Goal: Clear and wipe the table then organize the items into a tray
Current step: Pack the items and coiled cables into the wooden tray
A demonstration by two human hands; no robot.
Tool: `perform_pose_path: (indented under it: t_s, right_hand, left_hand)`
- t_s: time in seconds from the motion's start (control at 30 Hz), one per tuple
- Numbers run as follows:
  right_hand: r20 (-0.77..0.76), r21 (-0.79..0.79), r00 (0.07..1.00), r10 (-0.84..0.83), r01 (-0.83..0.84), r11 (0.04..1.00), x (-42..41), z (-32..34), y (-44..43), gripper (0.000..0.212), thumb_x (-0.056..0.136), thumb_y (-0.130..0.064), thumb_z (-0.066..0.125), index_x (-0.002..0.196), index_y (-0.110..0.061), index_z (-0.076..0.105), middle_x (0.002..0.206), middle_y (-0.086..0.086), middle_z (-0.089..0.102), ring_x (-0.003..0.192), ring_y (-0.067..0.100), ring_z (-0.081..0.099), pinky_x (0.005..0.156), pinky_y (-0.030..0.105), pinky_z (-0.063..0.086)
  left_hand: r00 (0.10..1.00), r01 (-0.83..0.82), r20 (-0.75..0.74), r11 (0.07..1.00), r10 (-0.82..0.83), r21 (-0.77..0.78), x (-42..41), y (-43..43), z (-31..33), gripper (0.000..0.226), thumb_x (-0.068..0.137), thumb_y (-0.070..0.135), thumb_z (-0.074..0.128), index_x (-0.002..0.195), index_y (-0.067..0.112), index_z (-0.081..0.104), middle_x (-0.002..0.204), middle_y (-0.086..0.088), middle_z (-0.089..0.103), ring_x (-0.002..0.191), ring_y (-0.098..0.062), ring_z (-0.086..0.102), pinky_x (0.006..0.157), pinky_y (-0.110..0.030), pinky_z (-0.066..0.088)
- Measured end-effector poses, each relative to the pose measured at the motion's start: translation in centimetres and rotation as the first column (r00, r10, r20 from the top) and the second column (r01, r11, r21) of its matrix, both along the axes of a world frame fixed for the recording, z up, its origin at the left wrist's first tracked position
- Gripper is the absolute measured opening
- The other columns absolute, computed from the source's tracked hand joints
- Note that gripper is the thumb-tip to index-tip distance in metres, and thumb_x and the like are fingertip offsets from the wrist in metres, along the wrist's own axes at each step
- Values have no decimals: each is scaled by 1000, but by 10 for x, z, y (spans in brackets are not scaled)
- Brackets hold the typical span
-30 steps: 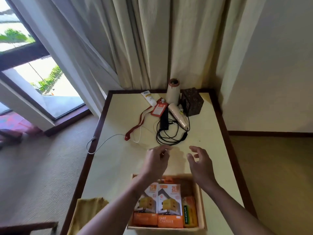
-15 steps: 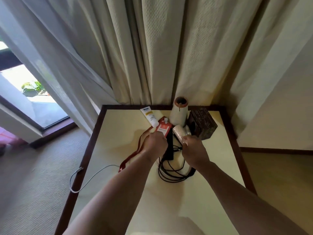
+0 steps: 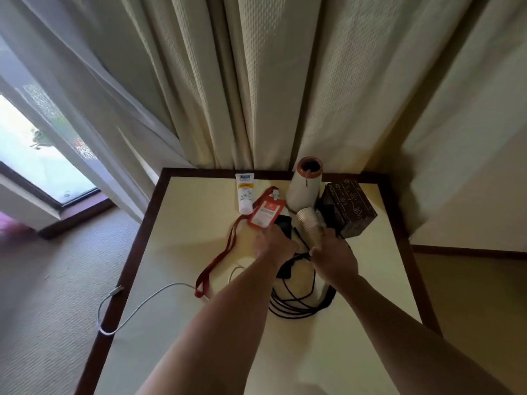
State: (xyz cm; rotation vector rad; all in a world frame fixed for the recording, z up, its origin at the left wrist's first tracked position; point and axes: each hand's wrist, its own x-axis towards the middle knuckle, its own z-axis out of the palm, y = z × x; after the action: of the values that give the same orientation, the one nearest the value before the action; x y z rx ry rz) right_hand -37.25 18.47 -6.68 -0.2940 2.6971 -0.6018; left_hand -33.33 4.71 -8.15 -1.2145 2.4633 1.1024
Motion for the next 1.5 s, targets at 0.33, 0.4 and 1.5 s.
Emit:
perform_pose_path:
  t_s: [0.33, 0.4, 1.5]
  right_hand:
    - [276, -507, 958, -79, 215, 835, 23, 49, 12, 59, 88, -25, 77, 141, -19, 50, 121, -1, 65, 92, 6, 65, 74, 27, 58]
    - [286, -581, 956, -68, 229, 781, 37, 68, 19, 60, 90, -25, 76, 143, -22, 49, 124, -2, 64, 98, 8, 66, 80, 32, 61]
    - [131, -251, 876, 463, -423, 871, 324, 42, 186, 46, 77, -41, 84, 120, -33, 69, 117, -25, 55, 113, 1, 57, 99, 24, 47]
  left_hand:
    - [877, -121, -433, 968, 208, 221, 28, -11, 28, 49, 91, 16, 70, 132, 15, 45, 102, -1, 63, 80, -10, 63, 58, -21, 52]
    - [795, -114, -561, 966, 228, 232, 36, -11, 47, 44, 96, 19, 68, 131, 17, 42, 104, -2, 64, 82, -10, 65, 57, -18, 54]
    - [670, 737, 35, 660, -741, -142, 340, 104, 63, 54, 91, 34, 71, 138, 25, 47, 126, -4, 68, 110, -26, 62, 88, -39, 49]
